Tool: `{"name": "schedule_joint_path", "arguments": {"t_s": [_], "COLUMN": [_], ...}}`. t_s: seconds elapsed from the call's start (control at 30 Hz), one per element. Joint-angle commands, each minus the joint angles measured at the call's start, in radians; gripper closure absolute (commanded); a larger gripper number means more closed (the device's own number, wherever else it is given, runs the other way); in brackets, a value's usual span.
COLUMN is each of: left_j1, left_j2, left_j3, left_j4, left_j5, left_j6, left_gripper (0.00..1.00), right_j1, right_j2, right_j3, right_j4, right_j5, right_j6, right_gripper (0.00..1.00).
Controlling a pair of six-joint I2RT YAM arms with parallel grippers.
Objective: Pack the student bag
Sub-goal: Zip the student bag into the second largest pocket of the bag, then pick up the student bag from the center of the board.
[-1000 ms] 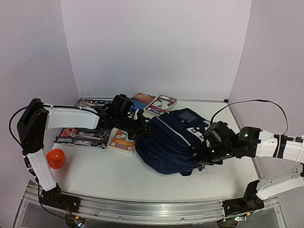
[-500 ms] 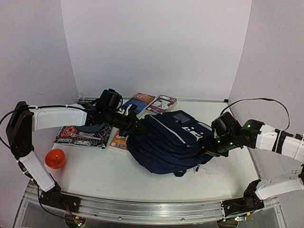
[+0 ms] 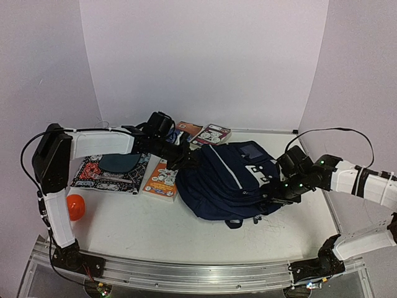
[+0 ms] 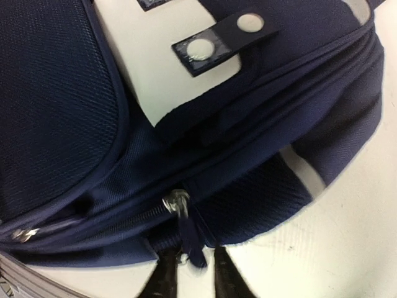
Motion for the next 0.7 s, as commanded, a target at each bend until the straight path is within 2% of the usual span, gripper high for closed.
{"name": "schedule_joint_path", "arguments": {"t_s": [0.0, 0.1, 0.23, 0.37, 0.53, 0.67], "left_j1": [0.017, 0.018, 0.017, 0.016, 0.009, -0.027], "left_j2": [0.070, 0.131, 0.192, 0.209, 0.141, 0.028], "left_j3": [0.160, 0.213, 0.257, 0.266, 0.215, 0.126], "left_j4": [0.063, 0.064, 0.061, 0.061, 0.059, 0.050], "left_j5": [-0.068, -0.112, -0.129, -0.157, -0.233, -0.329], "left_j6": [0.045, 0.066, 0.077, 0.100, 0.179, 0.249], "left_gripper": [0.95, 0.94, 0.87, 0.74, 0.60, 0.54], "right_j1": [-0.010, -0.009, -0.009, 0.008, 0.015, 0.015], "right_j2": [-0.017, -0.043, -0.053, -0.063, -0.038, -0.001], "right_j3": [-0.025, -0.051, -0.112, -0.192, -0.203, -0.208], "right_j4": [-0.076, -0.071, -0.023, 0.083, 0.132, 0.213], "right_j5": [0.055, 0.043, -0.037, -0.128, -0.102, -0.092], "right_j6": [0.002, 0.015, 0.025, 0.045, 0.048, 0.080], "right_gripper": [0.65, 0.59, 0.56, 0.55, 0.49, 0.37]}}
